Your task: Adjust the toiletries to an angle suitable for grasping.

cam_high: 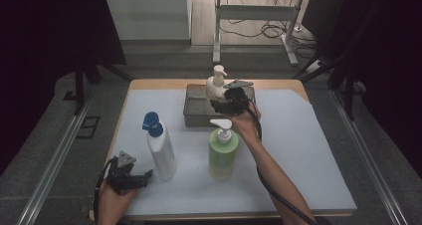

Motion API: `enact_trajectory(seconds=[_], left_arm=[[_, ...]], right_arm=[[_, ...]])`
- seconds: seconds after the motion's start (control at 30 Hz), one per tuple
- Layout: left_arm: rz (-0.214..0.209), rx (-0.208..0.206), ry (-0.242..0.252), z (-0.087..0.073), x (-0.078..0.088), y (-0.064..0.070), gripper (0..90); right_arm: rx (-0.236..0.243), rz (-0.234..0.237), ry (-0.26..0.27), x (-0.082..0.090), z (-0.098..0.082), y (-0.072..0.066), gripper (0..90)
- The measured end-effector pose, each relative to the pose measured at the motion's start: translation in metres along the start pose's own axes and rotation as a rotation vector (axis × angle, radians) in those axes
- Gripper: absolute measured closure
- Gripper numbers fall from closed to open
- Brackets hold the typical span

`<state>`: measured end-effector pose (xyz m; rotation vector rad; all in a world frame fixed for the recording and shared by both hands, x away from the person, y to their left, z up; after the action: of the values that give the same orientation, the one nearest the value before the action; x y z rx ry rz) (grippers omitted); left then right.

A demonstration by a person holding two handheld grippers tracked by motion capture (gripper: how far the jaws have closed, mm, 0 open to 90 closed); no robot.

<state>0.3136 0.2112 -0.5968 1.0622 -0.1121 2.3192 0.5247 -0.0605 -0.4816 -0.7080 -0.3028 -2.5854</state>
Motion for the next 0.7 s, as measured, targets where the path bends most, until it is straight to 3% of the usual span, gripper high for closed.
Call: enact_trajectory(seconds=[0.43,0.57,0.7], left_arm=[[0.000,0.000,0.000,0.000,0.000,0.000,12.8],[0.000,0.000,0.000,0.000,0.000,0.000,12.8],[0.000,0.000,0.000,0.000,0.000,0.000,12.8]], right_arm=[[0.024,0.017,0.002,0.025,-0.010,0.008,35.4],[0.041,0.048,-0.009,0.035,-0.017,0.009,43.4],[0.029,0.069,-0.036,0.040,-0.026,0.015,51.9]])
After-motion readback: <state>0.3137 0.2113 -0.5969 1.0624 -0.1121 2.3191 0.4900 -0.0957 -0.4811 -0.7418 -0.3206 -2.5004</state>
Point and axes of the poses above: each handheld gripper's, and its own axes: x roughly backward along the jaws, z roughly out of its top, y roughly to its right, the point moved 10 cm from there along -x, roughly forward along the jaws, and after that the axes turned 11 degrees about -z, right-handed, at the moved point
